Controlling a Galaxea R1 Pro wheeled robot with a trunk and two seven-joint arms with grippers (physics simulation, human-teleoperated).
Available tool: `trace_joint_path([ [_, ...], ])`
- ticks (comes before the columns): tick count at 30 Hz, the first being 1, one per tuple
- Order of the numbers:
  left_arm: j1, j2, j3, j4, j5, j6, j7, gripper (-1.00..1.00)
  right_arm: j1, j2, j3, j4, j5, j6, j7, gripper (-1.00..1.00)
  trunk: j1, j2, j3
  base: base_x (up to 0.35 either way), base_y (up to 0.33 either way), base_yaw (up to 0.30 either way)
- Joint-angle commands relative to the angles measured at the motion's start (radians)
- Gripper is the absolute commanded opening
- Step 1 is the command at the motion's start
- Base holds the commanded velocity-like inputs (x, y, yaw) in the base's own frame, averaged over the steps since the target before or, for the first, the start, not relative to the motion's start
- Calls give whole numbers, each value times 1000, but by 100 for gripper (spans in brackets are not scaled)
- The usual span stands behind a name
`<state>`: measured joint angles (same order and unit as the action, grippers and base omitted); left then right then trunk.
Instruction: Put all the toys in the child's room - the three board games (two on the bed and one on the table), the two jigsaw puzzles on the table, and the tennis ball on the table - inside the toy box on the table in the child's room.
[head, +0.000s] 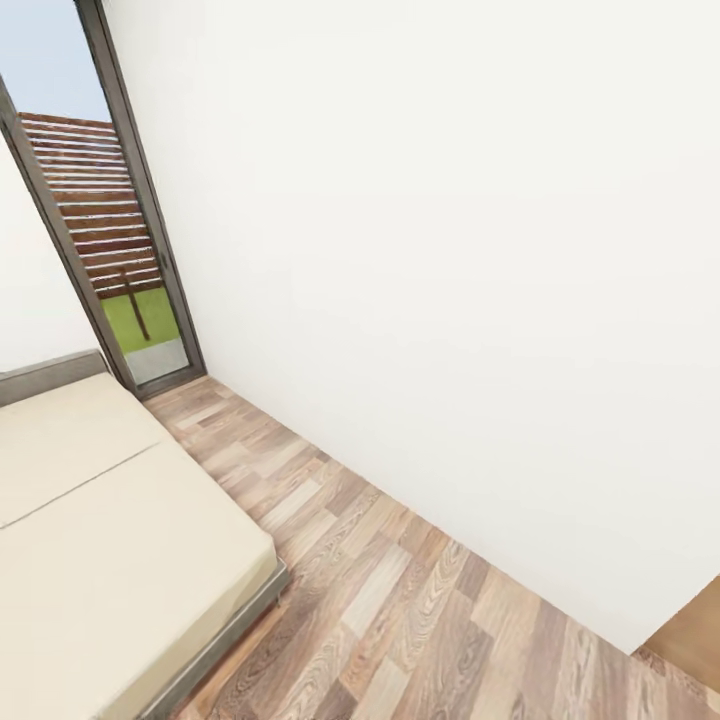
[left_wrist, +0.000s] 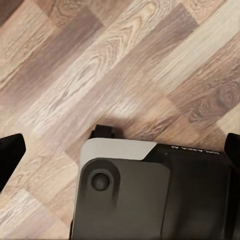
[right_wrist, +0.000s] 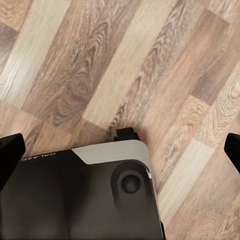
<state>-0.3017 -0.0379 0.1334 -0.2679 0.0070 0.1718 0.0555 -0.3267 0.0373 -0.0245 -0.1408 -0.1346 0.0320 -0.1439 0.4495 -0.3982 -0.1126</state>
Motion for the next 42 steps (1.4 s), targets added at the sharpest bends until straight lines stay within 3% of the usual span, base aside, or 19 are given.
trace_joint_path([
  [1,-1,-1,6,-2,1,6,1,100,0,0,-2,-2,-6,3,-3,100,0,-2,-3,0,0,261],
  [42,-1,10,5,-2,-4,2,4,100,0,6,-2,-2,-6,3,-3,100,0,-2,-44,0,0,241],
])
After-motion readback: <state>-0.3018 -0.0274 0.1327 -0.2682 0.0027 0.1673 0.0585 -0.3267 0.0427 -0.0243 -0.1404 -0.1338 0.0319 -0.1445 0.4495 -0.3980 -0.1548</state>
